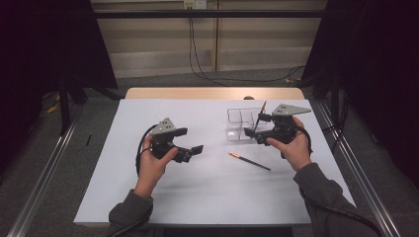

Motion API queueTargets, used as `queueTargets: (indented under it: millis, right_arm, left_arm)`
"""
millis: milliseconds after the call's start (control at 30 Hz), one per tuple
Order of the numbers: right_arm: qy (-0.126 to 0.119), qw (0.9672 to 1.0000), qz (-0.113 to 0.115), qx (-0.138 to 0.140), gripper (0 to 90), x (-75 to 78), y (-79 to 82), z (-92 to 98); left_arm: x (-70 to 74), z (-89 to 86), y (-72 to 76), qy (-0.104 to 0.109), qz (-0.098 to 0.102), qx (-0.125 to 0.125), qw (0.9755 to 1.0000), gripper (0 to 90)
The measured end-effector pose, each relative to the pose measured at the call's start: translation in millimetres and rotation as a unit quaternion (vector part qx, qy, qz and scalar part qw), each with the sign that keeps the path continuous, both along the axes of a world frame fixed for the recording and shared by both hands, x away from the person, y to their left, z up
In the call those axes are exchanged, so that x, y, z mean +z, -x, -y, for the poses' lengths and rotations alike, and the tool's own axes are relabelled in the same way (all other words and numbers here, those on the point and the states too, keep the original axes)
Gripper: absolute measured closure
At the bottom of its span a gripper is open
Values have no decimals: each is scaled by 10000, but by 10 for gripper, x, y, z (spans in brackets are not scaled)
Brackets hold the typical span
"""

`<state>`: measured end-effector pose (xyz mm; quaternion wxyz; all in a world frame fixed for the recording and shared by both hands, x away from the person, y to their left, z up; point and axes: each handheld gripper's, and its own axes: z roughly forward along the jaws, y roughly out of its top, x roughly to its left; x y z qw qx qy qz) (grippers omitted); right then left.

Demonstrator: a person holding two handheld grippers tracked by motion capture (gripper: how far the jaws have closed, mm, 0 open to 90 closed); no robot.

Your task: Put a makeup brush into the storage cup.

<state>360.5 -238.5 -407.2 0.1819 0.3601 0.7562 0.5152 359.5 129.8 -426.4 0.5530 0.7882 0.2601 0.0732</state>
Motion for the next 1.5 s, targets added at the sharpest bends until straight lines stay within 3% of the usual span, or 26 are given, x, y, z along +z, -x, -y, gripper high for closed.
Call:
queueTargets:
  millis: [300,667,1100,1233,1500]
  right_arm:
    - [309,9988,-290,264,112,-10,-15,-22]
    - [652,9945,-594,570,106,-19,-36,-123]
    - [987,9896,-809,657,105,-25,-87,-167]
    - [1092,9878,-890,665,105,-28,-102,-189]
    - [1388,9809,-1114,783,108,-68,-115,-236]
  left_arm:
    - [0,-10,15,-27,9,17,10000,44]
    - [8,-44,30,-53,16,95,9999,44]
    - [12,-45,9,18,24,42,10000,44]
    - [17,-50,12,15,20,85,10000,44]
    - [18,-61,9,33,4,72,10000,44]
